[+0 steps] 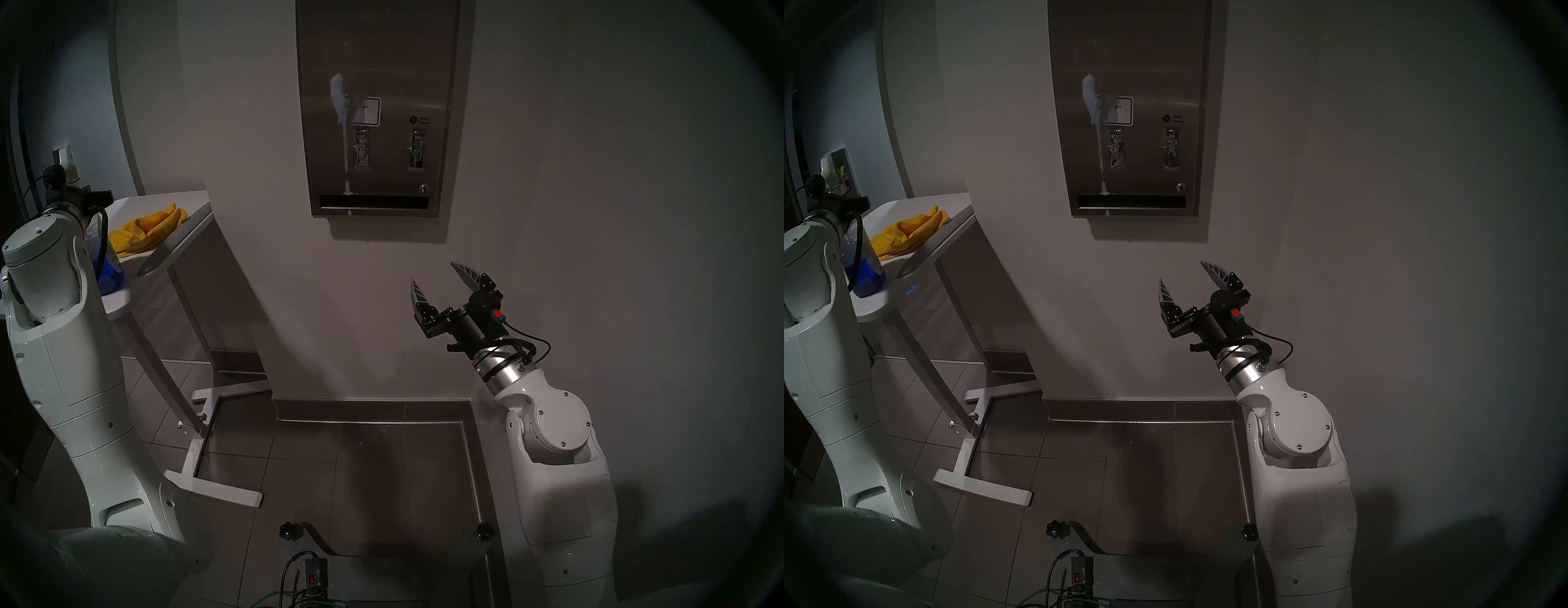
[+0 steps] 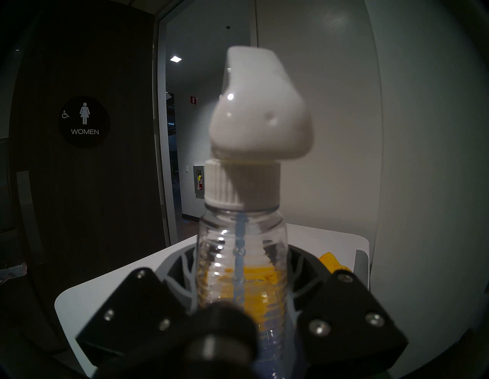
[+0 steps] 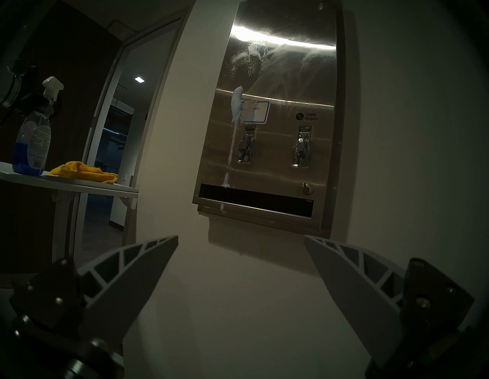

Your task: Pick up the cleaner bottle and spray the cleaner onto the surface

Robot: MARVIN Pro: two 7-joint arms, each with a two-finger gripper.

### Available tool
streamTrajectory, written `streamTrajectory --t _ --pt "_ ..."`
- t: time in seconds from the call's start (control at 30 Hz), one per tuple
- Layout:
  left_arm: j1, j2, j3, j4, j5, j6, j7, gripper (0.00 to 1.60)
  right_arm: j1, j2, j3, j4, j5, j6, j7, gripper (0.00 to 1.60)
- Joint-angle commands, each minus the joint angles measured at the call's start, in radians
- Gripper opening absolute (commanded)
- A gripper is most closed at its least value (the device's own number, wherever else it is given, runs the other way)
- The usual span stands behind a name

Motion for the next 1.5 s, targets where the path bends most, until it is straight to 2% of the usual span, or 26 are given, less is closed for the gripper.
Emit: streamTrajectory --t 0.0,0.57,0.6,0.63,0.67,1.37,1.47 --pt "-0.05 0.028 0.003 -0.032 -0.01 -0.042 -0.008 0.0 0.016 0.001 0.001 -0.038 0.002 -0.009 -0.001 1.6" --pt "-0.062 0.017 -0.01 -0.032 -0.035 -0.023 -0.012 0.0 0.016 0.001 0.001 -0.038 0.002 -0.009 -0.001 1.6" --pt "-0.064 0.015 -0.011 -0.033 -0.039 -0.02 -0.013 0.11 0.016 0.001 0.001 -0.038 0.002 -0.009 -0.001 1.6" --pt "-0.064 0.014 -0.011 -0.034 -0.04 -0.019 -0.013 1.25 0.016 0.001 0.001 -0.038 0.002 -0.009 -0.001 1.6" --pt "-0.064 0.013 -0.01 -0.035 -0.04 -0.017 -0.01 1.6 0.016 0.001 0.001 -0.038 0.002 -0.009 -0.001 1.6" --pt "-0.065 0.011 -0.004 -0.045 -0.06 -0.018 -0.005 1.6 0.015 0.001 0.001 -0.04 0.002 -0.009 -0.002 1.6" --pt "-0.086 0.027 0.005 -0.028 -0.062 -0.029 -0.005 1.6 0.016 0.001 0.001 -0.039 0.002 -0.009 -0.002 1.6"
